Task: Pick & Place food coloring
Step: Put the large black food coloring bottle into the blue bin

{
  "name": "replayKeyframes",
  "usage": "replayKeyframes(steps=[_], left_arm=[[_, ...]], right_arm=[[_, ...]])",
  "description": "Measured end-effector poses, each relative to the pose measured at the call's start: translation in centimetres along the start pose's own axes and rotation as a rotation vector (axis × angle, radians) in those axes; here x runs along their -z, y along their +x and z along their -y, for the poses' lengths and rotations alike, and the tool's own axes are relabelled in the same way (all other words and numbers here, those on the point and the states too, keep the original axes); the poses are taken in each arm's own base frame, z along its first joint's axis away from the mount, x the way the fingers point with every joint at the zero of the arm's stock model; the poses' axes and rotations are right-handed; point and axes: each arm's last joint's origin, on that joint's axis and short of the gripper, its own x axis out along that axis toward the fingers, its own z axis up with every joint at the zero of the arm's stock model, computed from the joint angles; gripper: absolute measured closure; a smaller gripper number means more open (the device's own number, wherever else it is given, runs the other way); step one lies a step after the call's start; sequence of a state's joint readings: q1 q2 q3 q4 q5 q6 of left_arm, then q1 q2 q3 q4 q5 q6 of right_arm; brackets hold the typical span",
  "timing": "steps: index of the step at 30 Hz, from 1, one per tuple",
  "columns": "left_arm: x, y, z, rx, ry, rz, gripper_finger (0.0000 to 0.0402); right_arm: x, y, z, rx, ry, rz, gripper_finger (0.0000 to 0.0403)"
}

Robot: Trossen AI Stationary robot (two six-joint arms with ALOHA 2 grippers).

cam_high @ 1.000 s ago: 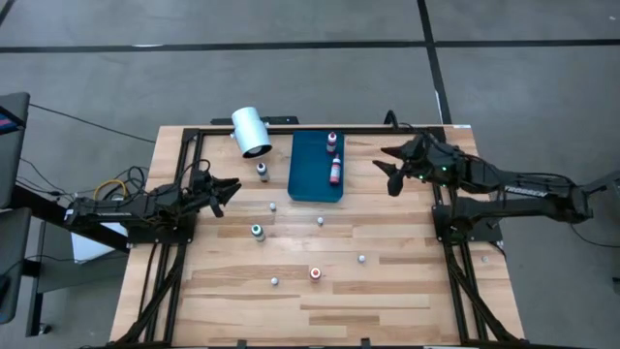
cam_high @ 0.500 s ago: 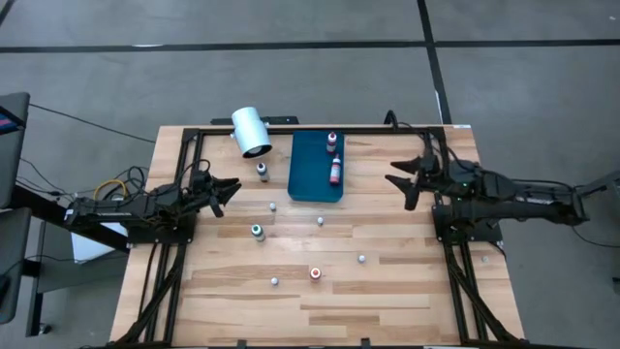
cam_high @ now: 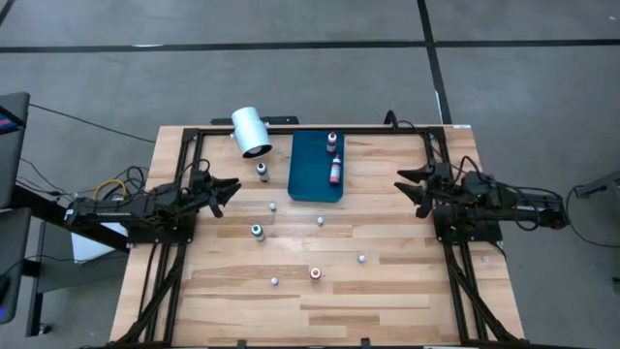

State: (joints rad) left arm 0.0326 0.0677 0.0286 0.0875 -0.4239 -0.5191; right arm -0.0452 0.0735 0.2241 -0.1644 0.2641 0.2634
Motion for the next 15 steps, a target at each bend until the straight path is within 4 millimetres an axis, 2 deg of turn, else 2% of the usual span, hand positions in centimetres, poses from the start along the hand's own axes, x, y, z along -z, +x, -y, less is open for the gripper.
replayKeyframes(steps=[6, 15], left_arm=[[-0.7, -0.1, 0.4, 0.03, 0.001, 0.008, 0.0266], [-2.4, 0.6, 1.9, 0.041, 0.095, -0.029, 0.0291]], right_arm=[[0.9, -0.3, 0.4, 0.008, 0.007, 0.024, 0.0196], [1.4, -0.2, 0.9, 0.144, 0.028, 0.049, 0.0196]])
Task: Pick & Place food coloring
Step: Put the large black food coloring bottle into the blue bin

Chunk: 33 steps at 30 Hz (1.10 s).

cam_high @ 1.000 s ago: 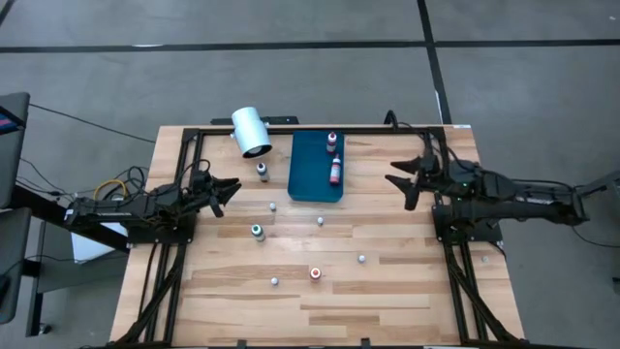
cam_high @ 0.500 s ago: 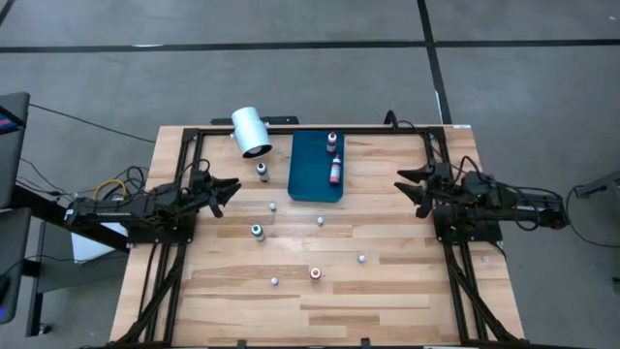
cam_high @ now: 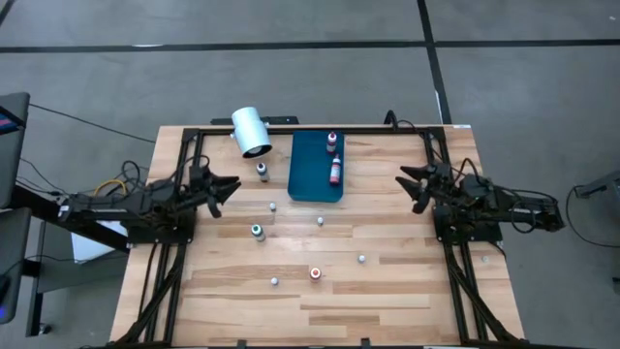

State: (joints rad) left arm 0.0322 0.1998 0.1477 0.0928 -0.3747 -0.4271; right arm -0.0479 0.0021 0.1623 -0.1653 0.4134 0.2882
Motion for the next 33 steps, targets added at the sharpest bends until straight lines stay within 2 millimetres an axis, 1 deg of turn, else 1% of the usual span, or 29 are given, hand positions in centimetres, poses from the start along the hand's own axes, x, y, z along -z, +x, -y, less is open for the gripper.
replayKeyframes(steps=[3, 6, 13, 21, 26, 33], left_arm=[[-0.9, 0.6, 0.7, -0.006, 0.035, -0.023, 0.0298], [-1.2, 1.5, 1.2, -0.03, 0.067, -0.078, 0.0298], [-1.0, 3.6, 1.9, -0.143, 0.142, -0.247, 0.0296], [-1.1, 5.6, 2.0, -0.272, 0.188, -0.293, 0.0289], [-1.0, 6.4, 1.2, -0.362, 0.132, -0.283, 0.027], [-0.7, 7.0, 0.4, -0.371, 0.065, -0.326, 0.0217]], right_arm=[[0.0, 0.0, 0.1, 0.028, -0.002, 0.005, 0.0196], [0.1, 0.0, 0.1, 0.037, -0.01, -0.001, 0.0196], [0.1, 0.0, 0.1, 0.037, -0.011, -0.002, 0.0196], [0.1, 0.0, 0.1, 0.036, -0.013, -0.002, 0.0196], [0.1, 0.0, 0.1, 0.036, -0.013, -0.003, 0.0196], [0.1, 0.0, 0.1, 0.035, -0.013, -0.003, 0.0196]])
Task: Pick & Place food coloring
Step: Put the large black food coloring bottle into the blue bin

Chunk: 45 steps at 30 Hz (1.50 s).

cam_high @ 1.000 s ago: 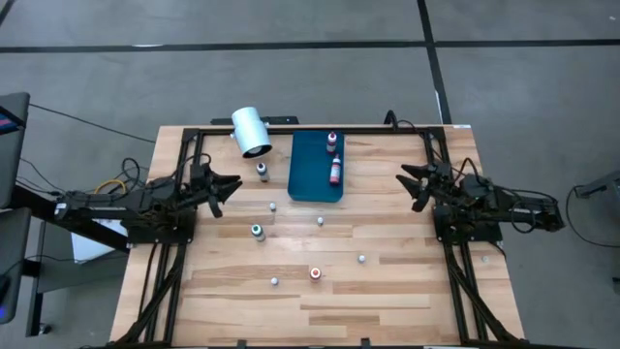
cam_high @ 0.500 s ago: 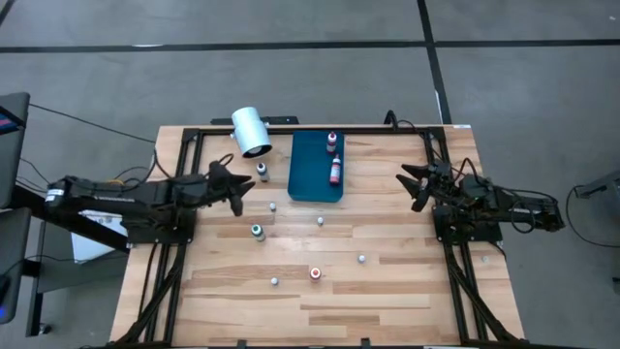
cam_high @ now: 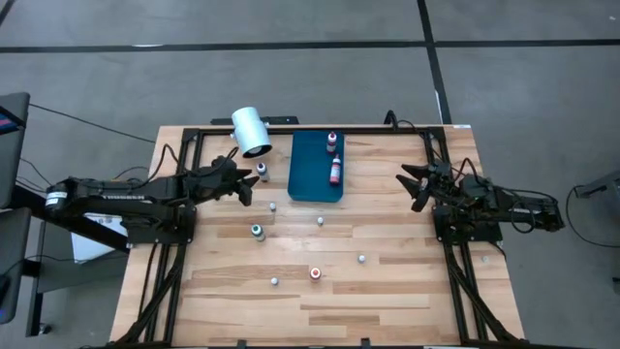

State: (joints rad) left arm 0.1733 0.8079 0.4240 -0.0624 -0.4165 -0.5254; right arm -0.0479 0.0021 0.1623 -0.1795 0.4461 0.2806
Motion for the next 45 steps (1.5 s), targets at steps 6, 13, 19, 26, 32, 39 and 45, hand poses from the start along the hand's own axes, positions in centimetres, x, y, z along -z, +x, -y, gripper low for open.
replayKeyframes(steps=[6, 13, 19, 26, 32, 39, 45], left_arm=[[0.2, 0.5, 0.0, -0.005, 0.059, -0.02, 0.0184], [1.0, 1.6, 0.1, -0.031, 0.185, -0.075, 0.018], [1.7, 2.9, 0.3, -0.07, 0.236, -0.089, 0.018], [2.2, 4.0, 0.2, -0.145, 0.256, -0.081, 0.018], [2.5, 4.6, 0.3, -0.167, 0.286, -0.083, 0.018], [2.4, 4.7, -0.1, -0.203, 0.273, -0.071, 0.018], [2.3, 4.7, -0.2, -0.224, 0.272, -0.058, 0.018]], right_arm=[[0.0, 0.0, 0.0, 0.0, -0.002, 0.0, 0.0196], [0.0, 0.0, 0.0, 0.0, -0.003, 0.0, 0.0196], [0.0, 0.0, 0.0, 0.0, -0.003, 0.0, 0.0196], [0.0, 0.0, 0.0, 0.0, -0.002, 0.0, 0.0196], [0.0, 0.0, 0.0, 0.0, -0.001, 0.0, 0.0196], [0.0, 0.0, 0.0, 0.0, -0.001, 0.0, 0.0196], [0.0, 0.0, 0.0, 0.0, 0.0, 0.0, 0.0196]])
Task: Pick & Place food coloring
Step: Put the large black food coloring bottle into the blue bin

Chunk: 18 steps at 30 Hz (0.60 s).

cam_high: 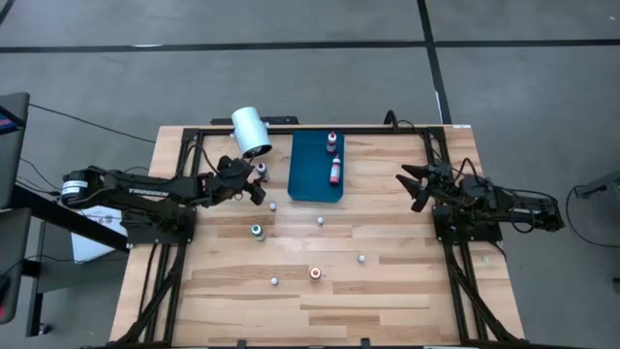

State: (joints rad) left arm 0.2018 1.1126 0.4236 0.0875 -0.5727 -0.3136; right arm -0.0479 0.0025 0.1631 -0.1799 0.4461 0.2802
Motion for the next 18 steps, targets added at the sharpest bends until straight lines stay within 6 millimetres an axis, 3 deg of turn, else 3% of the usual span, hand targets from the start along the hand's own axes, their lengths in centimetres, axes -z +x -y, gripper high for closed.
replayKeyframes(steps=[12, 18], left_arm=[[-0.2, 0.4, -0.8, -0.062, -0.007, 0.008, 0.018], [-0.5, 0.8, -1.2, -0.011, -0.035, 0.0, 0.018]], right_arm=[[0.0, 0.0, 0.0, 0.0, 0.001, 0.001, 0.0196], [0.0, 0.0, 0.0, 0.0, 0.001, 0.001, 0.0196]])
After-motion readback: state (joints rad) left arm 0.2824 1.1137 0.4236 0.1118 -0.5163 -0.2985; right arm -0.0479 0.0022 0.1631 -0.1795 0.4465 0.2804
